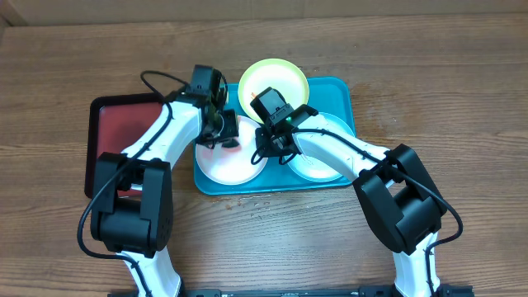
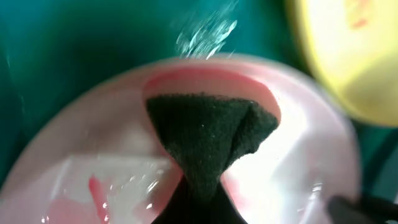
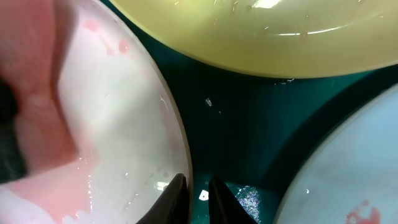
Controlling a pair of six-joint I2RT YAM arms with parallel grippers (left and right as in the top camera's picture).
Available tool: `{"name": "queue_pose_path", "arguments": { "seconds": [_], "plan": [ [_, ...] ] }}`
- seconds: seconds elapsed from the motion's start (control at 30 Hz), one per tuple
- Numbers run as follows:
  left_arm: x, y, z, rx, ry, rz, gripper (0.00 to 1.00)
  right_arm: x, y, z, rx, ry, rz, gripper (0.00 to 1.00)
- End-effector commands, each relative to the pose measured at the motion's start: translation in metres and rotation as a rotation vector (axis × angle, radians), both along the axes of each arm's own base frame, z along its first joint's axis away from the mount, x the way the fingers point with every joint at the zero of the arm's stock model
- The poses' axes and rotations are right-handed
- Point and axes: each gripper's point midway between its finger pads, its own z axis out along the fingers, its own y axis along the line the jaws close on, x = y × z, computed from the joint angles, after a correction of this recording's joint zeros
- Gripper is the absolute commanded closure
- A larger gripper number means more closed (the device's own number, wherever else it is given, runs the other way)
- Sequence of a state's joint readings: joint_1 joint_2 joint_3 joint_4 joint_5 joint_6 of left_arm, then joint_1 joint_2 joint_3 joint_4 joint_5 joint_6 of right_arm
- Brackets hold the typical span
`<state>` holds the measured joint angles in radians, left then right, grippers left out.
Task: Clean dirty plates on tray and stack at the side
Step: 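Scrub the white plate with the sponge while the right gripper holds it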
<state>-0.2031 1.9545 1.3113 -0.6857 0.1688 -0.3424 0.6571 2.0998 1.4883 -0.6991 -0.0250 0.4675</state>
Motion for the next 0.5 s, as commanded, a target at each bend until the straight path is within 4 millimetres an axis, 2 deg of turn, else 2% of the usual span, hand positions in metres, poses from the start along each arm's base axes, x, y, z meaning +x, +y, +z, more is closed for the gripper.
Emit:
{"name": "queue_pose_path", "arguments": {
  "seconds": [0.0,0.17,0.27,0.37,0.47],
  "plan": [
    [-0.011,0.020,-0.016,0.121,0.032,0.039,0.96,0.003,-0.001,0.000,-0.011,-0.011,-0.006,0.86],
    [-0.024,0.074,-0.015,0.425,0.057,0.083,0.96,0.003,-0.001,-0.001,-0.012,-0.011,-0.006,0.85],
    [-0.027,0.097,-0.009,0.561,0.058,0.097,0.96,0.003,-0.001,0.000,-0.011,-0.011,-0.006,0.85],
    [-0.027,0.107,0.000,0.623,0.058,0.102,0.96,0.003,-0.001,0.000,-0.011,-0.011,-0.006,0.85],
    [-0.022,0.102,0.009,0.598,0.061,0.100,0.96,0.003,-0.001,0.000,-0.011,-0.011,-0.006,0.85]
  ]
}}
